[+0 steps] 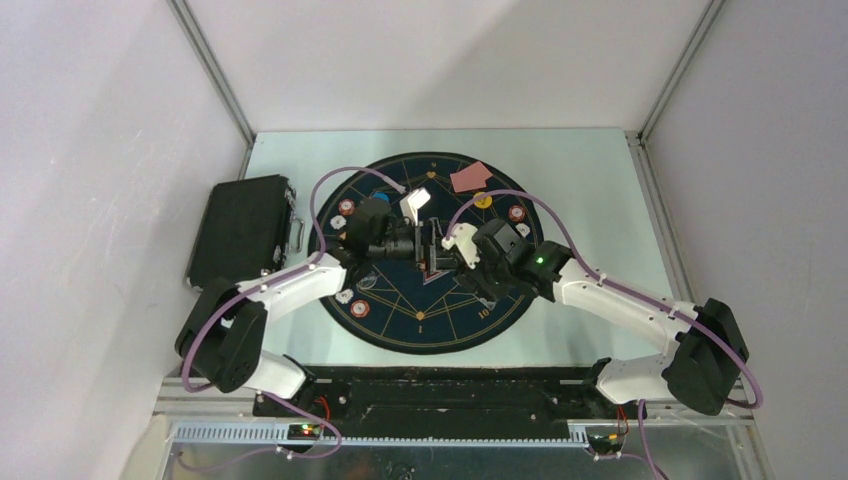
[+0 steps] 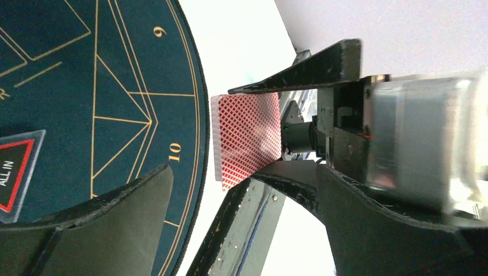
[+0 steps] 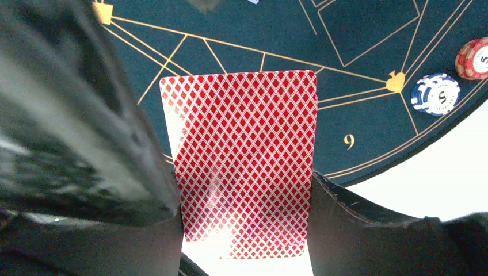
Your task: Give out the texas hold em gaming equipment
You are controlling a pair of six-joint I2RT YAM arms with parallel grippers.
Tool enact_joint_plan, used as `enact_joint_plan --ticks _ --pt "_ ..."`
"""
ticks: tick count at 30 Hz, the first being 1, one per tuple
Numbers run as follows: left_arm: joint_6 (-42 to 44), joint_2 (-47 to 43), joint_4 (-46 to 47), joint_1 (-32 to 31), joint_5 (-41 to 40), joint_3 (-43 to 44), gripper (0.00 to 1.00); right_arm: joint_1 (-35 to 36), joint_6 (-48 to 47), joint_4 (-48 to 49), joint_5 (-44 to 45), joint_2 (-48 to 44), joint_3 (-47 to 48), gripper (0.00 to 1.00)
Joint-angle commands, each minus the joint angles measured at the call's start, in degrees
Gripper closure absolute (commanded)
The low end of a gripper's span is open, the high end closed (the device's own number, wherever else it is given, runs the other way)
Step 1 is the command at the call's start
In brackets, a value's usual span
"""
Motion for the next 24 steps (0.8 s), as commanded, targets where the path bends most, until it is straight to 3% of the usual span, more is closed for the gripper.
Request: enact_joint_plan --ticks 1,11,24 --pt "2.31 1.35 -2.40 -1.73 -0.46 1.78 0.00 1.06 -1.34 5.13 -2.29 -2.46 1.24 1.00" --pt "1.47 -3.02 -1.58 -0.65 -2.10 -0.85 0.00 0.14 -1.24 4.18 -4.98 -1.89 1.29 1.00" --pt "0.80 3.35 0.85 -0.84 1.08 1.60 0.00 0.34 -1.71 5.07 -7.99 -3.03 1.26 1.00"
